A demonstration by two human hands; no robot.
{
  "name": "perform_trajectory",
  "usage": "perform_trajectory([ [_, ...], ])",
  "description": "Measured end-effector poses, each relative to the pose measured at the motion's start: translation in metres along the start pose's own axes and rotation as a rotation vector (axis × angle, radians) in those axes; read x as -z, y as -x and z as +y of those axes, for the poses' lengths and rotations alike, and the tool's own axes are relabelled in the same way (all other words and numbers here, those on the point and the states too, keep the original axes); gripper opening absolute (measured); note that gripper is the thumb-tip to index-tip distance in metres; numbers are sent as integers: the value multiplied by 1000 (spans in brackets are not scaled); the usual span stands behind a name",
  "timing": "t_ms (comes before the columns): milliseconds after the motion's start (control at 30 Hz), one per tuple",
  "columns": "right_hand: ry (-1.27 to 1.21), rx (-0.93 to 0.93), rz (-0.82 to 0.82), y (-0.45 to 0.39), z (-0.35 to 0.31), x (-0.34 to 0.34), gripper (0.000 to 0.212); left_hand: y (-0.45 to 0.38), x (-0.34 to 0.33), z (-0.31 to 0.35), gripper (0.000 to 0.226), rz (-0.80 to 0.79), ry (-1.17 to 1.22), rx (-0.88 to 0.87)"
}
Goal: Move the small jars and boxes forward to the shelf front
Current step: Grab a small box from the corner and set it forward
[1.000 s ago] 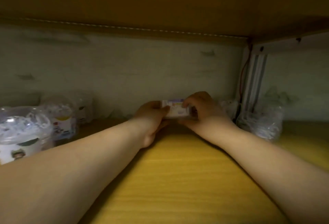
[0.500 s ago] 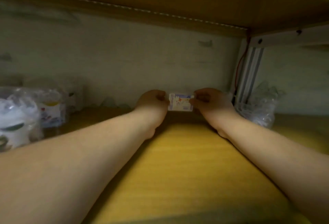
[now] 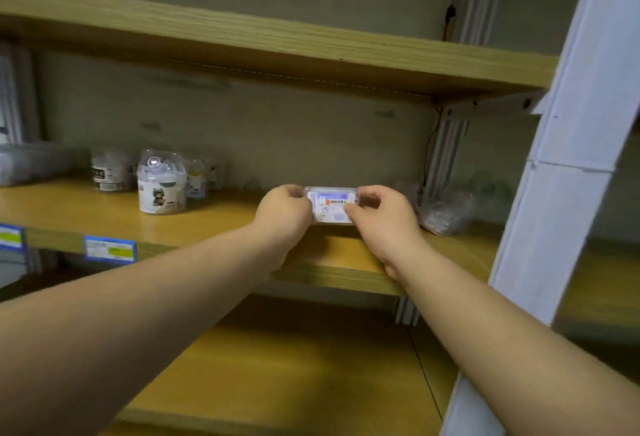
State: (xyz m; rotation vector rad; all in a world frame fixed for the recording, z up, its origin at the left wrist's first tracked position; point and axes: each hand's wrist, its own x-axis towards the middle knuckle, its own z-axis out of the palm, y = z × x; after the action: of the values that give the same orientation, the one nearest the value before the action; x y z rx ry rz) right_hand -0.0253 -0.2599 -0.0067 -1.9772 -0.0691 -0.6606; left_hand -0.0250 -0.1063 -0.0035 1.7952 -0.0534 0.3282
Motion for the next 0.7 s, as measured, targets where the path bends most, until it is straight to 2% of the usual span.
perform_trajectory([
  [200,104,16,2,27,8,-1,39,27,-2,-8,32,37,-199,-181],
  [300,78,18,-28,26,7,0,55,26,-3,-13,38,50,-204,-258],
  [400,64,31,-105,27,4,-2,54,25,0,-12,48,30,-125,-283],
  [500,-85,-28,-186,25,5,-3,48,29,6,-7,57,9,59,-217],
  [567,-221,-65,-225,27,0,0,35,35,8,-4,65,-7,96,-162],
  [700,-450,-206,-368,36,-14,6,41,55,13,7,43,-134,83,-192],
])
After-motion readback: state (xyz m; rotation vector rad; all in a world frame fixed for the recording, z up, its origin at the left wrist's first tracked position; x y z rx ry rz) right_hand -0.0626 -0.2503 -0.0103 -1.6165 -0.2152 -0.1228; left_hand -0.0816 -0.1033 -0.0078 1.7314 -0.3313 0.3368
